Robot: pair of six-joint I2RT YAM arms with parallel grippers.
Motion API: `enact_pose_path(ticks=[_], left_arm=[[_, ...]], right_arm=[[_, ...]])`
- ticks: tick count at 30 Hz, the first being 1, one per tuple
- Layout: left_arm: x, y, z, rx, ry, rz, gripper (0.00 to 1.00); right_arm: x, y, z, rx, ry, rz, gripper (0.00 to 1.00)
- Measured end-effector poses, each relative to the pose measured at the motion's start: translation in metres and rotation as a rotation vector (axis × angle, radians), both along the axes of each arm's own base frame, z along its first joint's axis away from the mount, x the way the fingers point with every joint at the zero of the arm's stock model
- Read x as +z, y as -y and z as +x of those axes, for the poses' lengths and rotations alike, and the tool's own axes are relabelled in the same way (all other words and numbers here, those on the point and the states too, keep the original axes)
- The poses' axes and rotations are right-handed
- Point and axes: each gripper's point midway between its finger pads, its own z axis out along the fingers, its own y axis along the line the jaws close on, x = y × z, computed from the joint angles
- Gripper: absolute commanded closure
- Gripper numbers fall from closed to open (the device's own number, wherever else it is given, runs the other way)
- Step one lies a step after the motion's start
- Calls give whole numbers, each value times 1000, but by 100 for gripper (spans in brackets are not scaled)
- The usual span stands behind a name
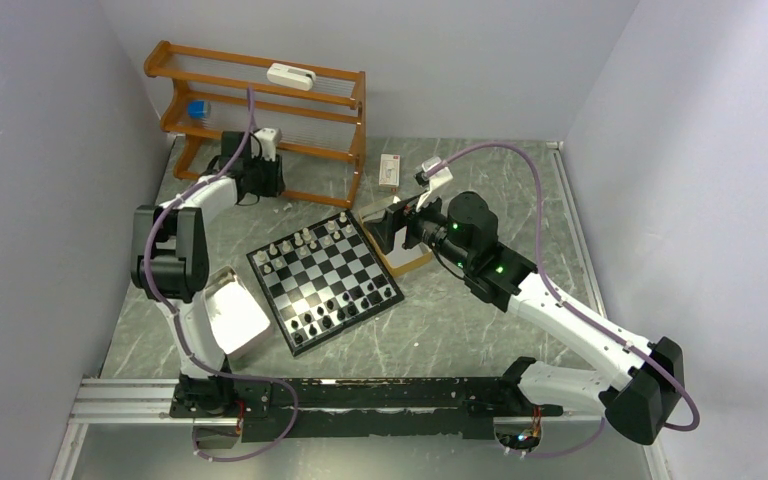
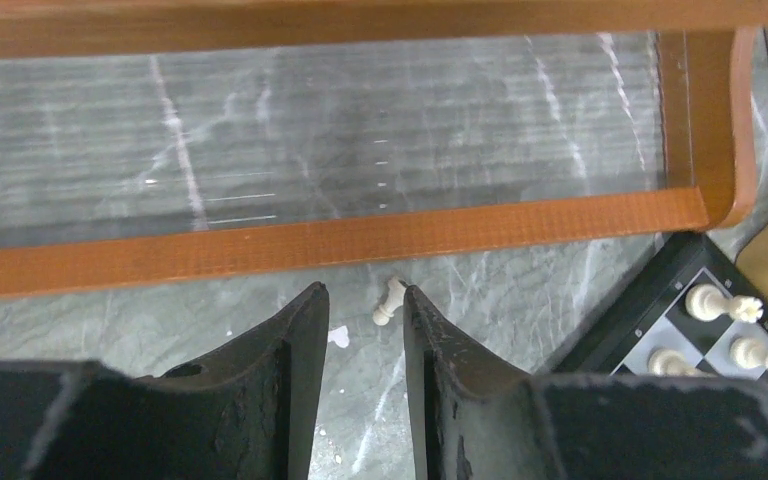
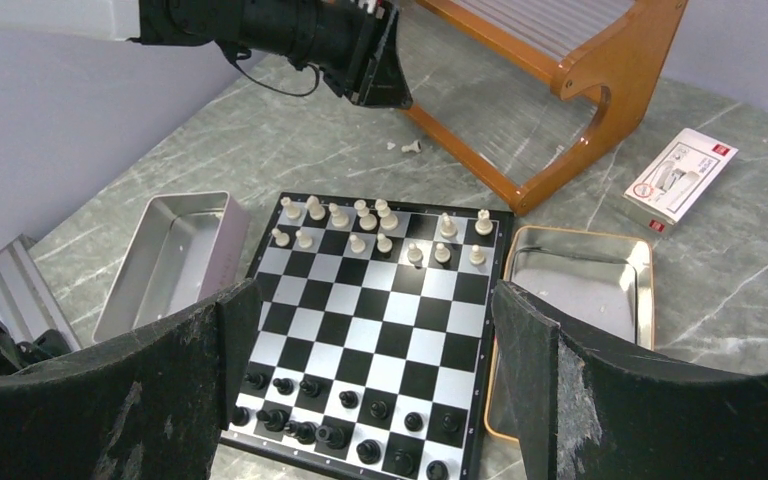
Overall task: Set up the chess pieces on the board
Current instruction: Pick up the chess piece at the center of the board.
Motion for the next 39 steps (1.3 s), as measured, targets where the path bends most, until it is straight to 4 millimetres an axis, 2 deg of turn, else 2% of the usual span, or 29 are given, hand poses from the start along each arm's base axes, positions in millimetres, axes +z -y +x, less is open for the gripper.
enact_pose_path(ticks=[7,11,16,34,39], left_arm=[[-10,28,-7,-161,13,61,62],[-19,36,-9,-209,4,79,62],[-43,34,-15,-230,-52,100,61],[-52,29,-22,-273,-62,146,60],[-62,28,-23,-271,-80,151,59]], right_arm=[[-1,0,0,0,5,-2,10],[-4,-1,1,0,3,-9,10],[-7,0,1,1,2,-17,10],[-5,1,1,-2,11,-12,10],[-6,1,1,-3,10,-14,10]])
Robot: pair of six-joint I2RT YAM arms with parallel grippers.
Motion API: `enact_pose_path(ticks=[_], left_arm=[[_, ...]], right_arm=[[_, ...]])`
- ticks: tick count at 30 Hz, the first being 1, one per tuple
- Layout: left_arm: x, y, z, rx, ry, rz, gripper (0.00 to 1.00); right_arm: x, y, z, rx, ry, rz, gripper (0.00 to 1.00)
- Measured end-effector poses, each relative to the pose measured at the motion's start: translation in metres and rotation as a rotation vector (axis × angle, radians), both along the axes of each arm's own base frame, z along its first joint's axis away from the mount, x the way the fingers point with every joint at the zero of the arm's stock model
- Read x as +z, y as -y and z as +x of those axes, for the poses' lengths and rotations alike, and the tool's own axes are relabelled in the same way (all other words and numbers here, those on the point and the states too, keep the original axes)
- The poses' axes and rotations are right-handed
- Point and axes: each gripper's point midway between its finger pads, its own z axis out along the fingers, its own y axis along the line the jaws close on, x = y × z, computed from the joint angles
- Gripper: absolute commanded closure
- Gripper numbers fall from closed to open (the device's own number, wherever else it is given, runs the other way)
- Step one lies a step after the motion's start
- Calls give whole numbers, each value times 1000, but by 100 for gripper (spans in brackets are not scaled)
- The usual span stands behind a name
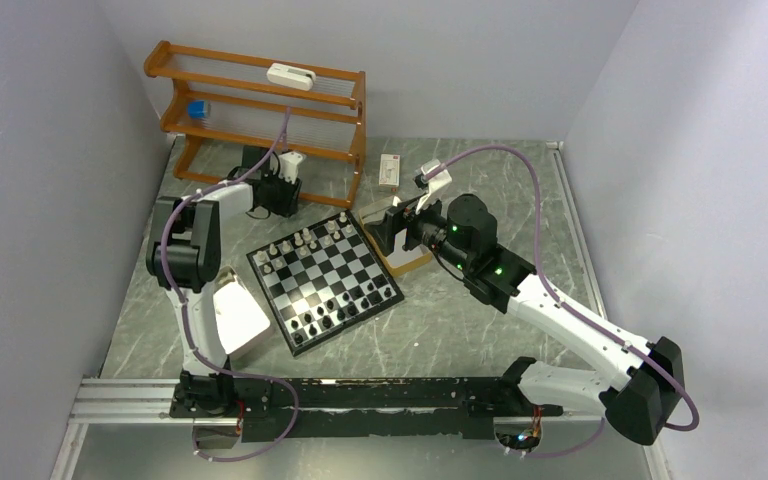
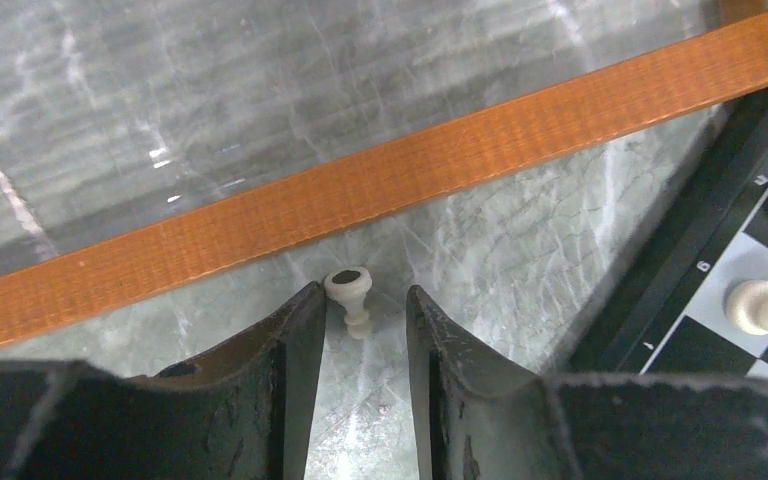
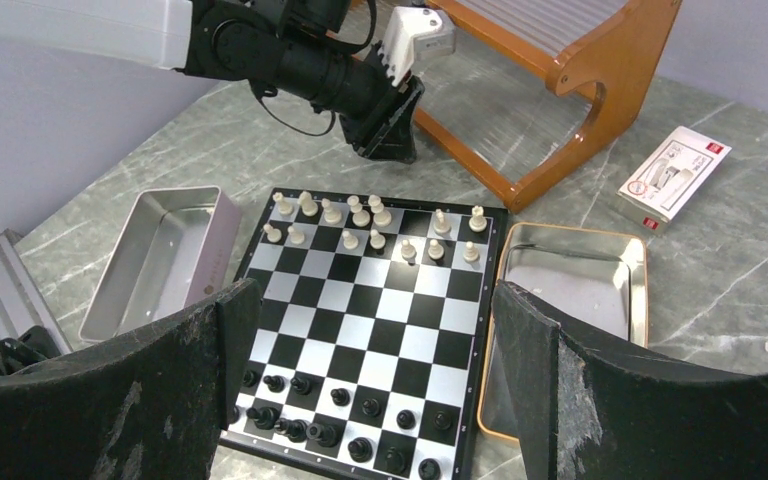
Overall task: Set up the chess pieces on the board
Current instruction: Pick up the chess piece at the center of the board.
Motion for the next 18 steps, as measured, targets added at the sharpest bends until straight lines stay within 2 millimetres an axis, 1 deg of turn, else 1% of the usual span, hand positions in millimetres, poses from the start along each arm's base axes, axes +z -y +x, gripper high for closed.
enact_pose_path(ticks=[2,6,8,12,13,18], left_arm=[[-5,0,0,-2,-5,2,60],[-5,0,4,0,0,0,65],[-5,0,5,1,3,0,69],[-5,0,5,3,3,4,82],[-5,0,5,4,3,5,83],[-5,-1,2,6,-9,8,87]], right_arm=[[0,0,0,0,0,0,10],[0,0,0,0,1,0,10],[0,0,0,0,2,-1,10],[-1,0,0,0,1,-1,10],[-1,0,0,0,0,-2,10],[-2,0,0,0,-2,-4,10]])
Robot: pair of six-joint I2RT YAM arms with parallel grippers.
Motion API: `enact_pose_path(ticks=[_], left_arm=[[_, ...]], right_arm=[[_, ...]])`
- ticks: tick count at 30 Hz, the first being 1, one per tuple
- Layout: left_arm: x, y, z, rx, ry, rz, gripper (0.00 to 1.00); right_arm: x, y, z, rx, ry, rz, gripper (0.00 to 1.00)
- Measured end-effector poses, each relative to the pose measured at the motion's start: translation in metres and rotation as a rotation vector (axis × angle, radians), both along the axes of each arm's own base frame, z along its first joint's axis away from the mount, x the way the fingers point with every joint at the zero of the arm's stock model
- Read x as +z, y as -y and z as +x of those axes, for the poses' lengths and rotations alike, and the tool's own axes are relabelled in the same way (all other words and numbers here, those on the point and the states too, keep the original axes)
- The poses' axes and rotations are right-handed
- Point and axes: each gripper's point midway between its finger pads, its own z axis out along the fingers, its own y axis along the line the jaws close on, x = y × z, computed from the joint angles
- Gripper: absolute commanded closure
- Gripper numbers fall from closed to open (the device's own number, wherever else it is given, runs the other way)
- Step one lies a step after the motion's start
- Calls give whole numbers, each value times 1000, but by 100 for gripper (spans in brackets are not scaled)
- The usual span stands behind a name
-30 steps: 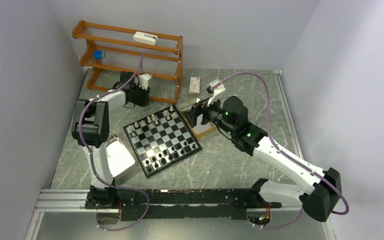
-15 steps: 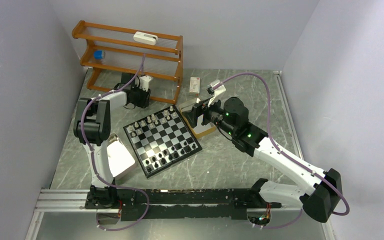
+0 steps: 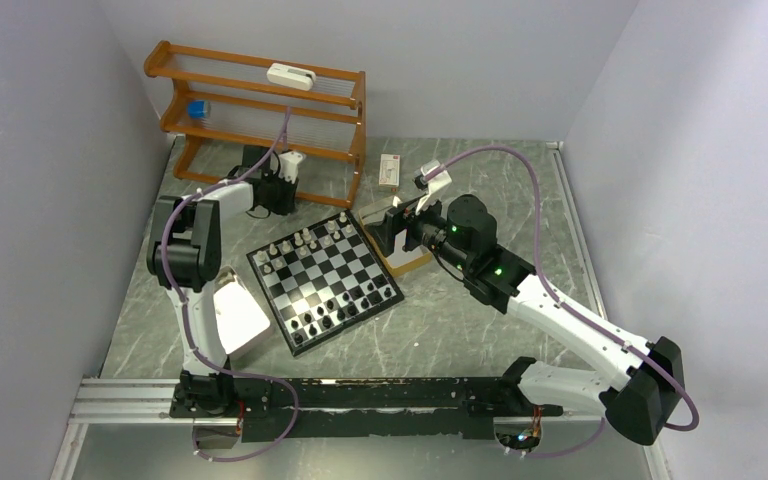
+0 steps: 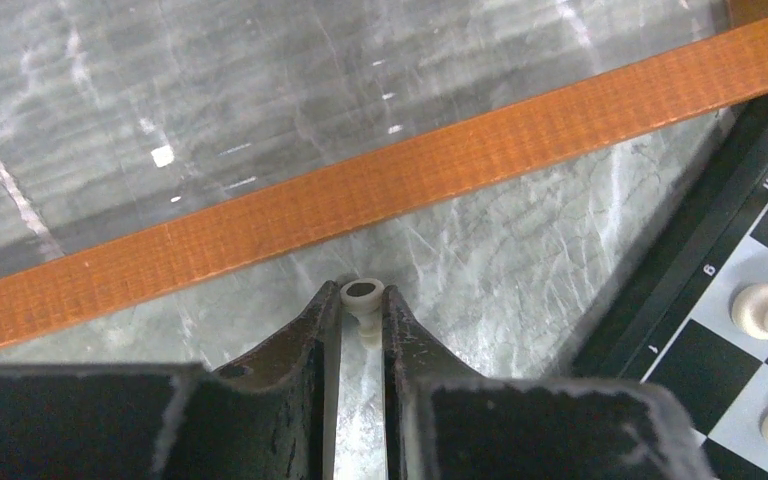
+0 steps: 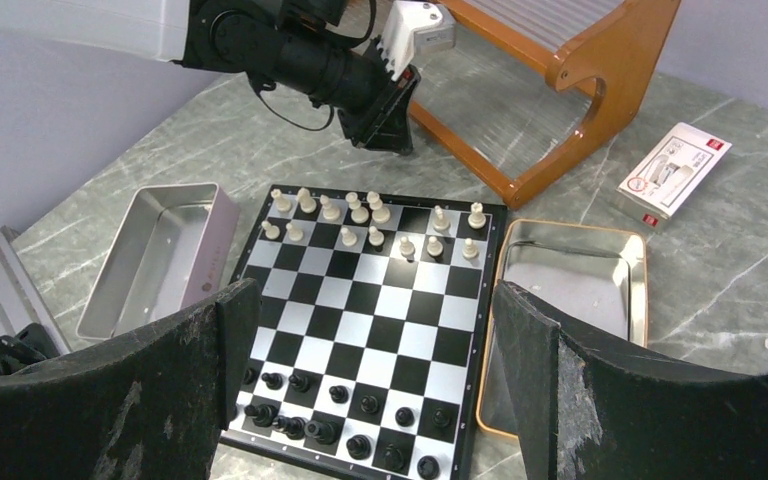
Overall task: Set up the chess pieces on the board
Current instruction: Pick up the chess piece at the center of the board, then place the chess piece on the chessboard.
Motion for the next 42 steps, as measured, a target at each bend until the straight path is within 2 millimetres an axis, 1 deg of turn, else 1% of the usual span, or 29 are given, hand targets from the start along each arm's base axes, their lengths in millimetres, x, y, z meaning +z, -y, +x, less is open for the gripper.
enact_pose_path(ticks=[5,9,16,20,22,23,28,33,36,39,42], left_arm=[[2,-1,-10,3,-48,4,88],[10,-2,-21,11,-83,3,88],[41,-2,-34,23,-113,-12,88],[63,1,-40,25,-159,-30,88],[74,4,-47,17,-189,-44,88],[78,5,-53,13,-209,-50,87],[98,11,-97,-14,-315,-49,87],[115,32,-143,-89,-357,-12,85],[114,40,-167,-125,-391,38,85],[104,42,-187,-148,-433,92,83],[97,38,-198,-149,-455,174,82]], right_arm=[[2,1,-1,0,5,5,10],[9,3,-3,0,18,18,10],[16,6,-6,-3,32,31,9],[18,7,-7,-3,35,34,9],[19,8,-7,-3,36,34,9],[19,8,-8,-3,36,35,9],[26,11,-11,-3,49,47,9],[37,15,-15,-4,70,70,9],[38,16,-15,-4,71,73,9],[37,16,-15,-5,69,71,9],[40,19,-15,-20,74,74,9]])
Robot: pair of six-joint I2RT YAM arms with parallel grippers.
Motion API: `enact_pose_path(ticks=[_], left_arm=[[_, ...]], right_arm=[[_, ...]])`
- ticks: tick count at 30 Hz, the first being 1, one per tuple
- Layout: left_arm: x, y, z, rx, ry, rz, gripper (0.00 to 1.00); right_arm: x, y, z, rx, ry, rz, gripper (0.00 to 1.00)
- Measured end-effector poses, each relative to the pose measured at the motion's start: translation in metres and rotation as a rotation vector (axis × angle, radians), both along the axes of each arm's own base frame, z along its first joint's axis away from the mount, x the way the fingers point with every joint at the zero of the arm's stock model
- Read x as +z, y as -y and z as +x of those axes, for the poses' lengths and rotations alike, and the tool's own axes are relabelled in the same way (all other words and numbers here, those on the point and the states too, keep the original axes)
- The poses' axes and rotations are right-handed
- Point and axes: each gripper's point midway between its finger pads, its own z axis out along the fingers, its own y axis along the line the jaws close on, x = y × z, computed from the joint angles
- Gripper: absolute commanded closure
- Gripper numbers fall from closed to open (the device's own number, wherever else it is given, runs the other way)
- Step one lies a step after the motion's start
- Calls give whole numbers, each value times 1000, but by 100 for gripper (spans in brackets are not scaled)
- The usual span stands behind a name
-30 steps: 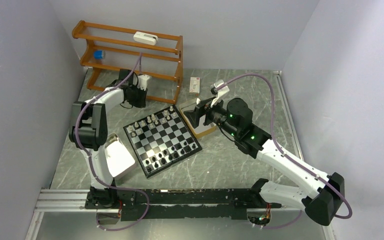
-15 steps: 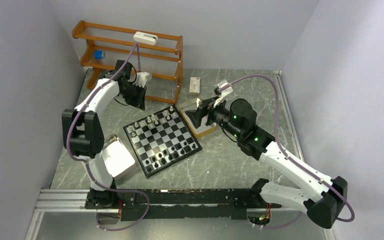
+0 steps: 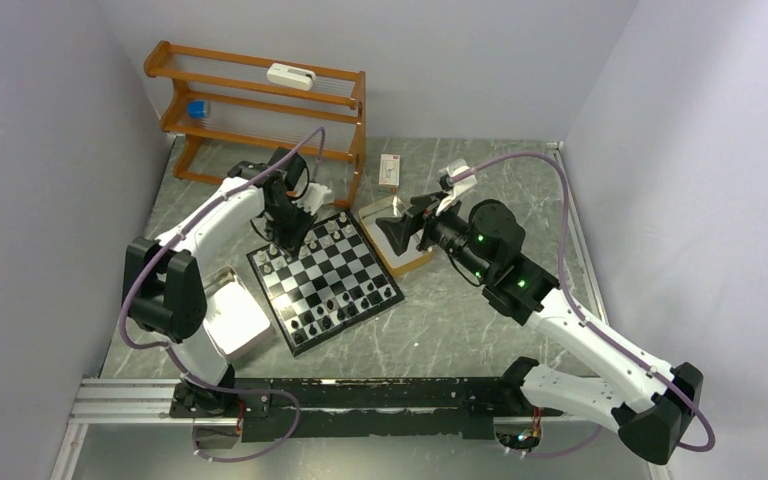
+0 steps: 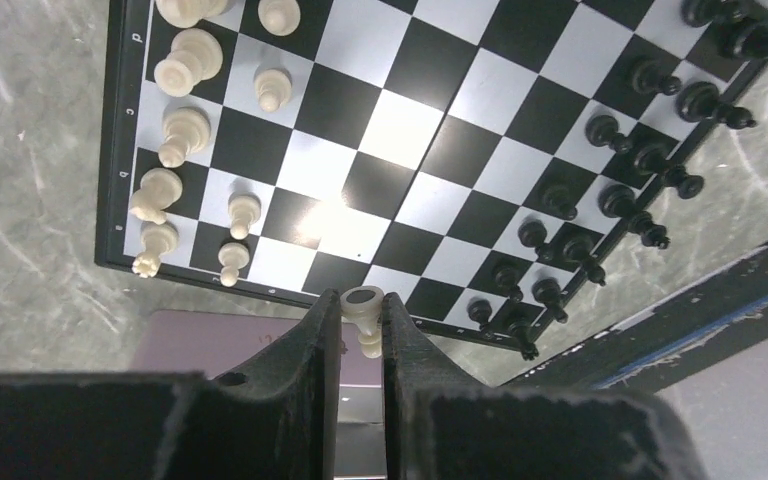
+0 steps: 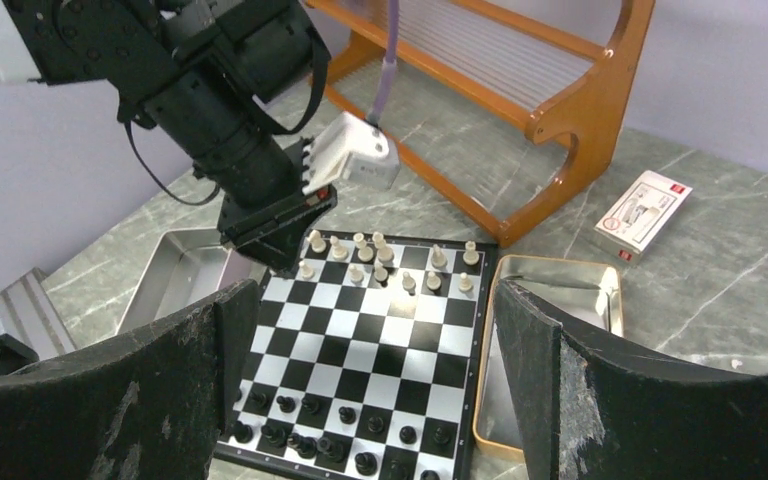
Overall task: Set up the chess pieces on the board
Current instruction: Place the chess piece on the chessboard.
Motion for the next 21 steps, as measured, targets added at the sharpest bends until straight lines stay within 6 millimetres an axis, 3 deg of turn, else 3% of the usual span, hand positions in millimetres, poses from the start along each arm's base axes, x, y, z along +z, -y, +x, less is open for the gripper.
enact_pose_path(ticks=[10,21], left_arm=[[-17,17,-18,-128,-5,161,81],[-43,3,-21,-140,-46,290,79]], right_arm=[[15,13,0,-53,32,29,9],[16,19,4,-91,37,27,8]])
